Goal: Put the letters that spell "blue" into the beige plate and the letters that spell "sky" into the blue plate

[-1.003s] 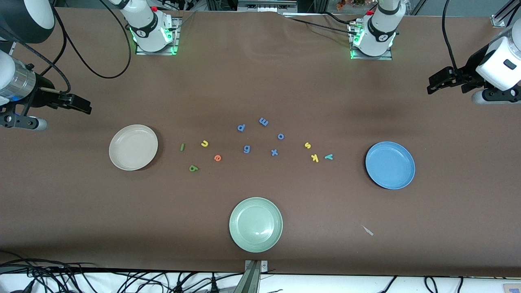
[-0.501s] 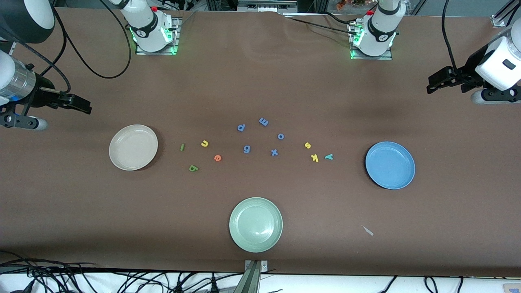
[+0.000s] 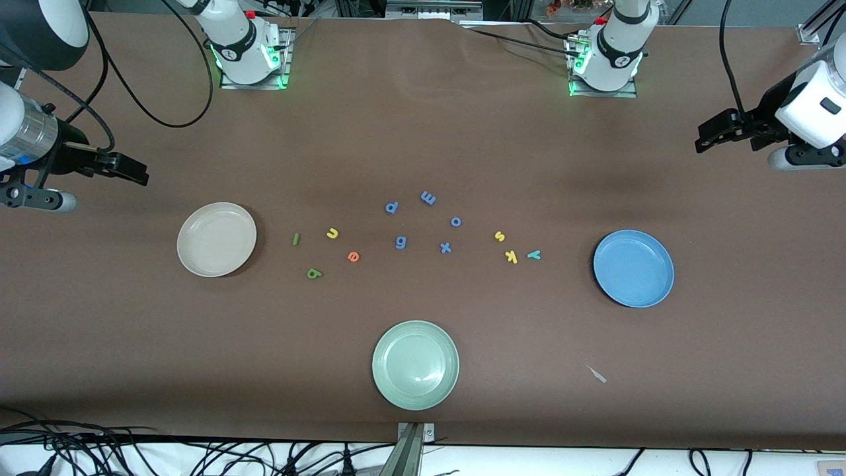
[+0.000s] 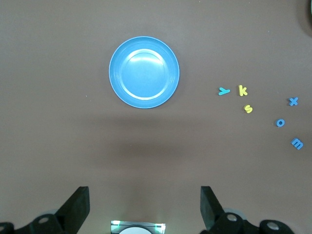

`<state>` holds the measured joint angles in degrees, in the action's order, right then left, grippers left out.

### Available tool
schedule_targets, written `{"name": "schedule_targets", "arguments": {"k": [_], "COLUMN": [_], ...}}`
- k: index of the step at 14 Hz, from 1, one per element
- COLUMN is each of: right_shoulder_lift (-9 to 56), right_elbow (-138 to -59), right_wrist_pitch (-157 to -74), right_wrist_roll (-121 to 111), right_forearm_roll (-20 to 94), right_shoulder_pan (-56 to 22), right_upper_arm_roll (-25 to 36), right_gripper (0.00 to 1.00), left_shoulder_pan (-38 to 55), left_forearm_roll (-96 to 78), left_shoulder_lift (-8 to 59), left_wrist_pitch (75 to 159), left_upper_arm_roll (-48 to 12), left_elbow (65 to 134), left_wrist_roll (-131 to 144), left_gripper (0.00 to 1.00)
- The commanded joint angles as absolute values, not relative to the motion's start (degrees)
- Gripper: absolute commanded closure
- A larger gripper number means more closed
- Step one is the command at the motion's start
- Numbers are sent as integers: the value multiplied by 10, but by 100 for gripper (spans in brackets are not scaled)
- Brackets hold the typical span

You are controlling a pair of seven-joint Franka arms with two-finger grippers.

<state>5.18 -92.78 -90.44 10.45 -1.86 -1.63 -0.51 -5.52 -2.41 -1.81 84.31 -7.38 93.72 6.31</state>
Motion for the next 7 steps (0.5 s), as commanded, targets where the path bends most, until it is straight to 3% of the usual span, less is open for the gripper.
{"name": "schedule_targets", "arguments": {"k": [1, 7], "right_shoulder_lift": [52, 52], "right_elbow": [-920, -921], "right_wrist_pitch": [-899, -898], "right_wrist_roll": [97, 97], "right_forearm_roll": [-6, -6], "right_shoulder_pan": [-15, -15], "right_upper_arm_roll": [-3, -3], "right_gripper": [0, 0], "left_shoulder_pan": [-57, -56], "left_forearm_roll": [-28, -28], "left_shoulder_lift": [-17, -18], "left_wrist_pitch": [834, 831], "left_upper_arm_roll": [-77, -81], "left_elbow": [928, 925], "left_wrist_roll": [64, 64], "left_gripper": [0, 0]}}
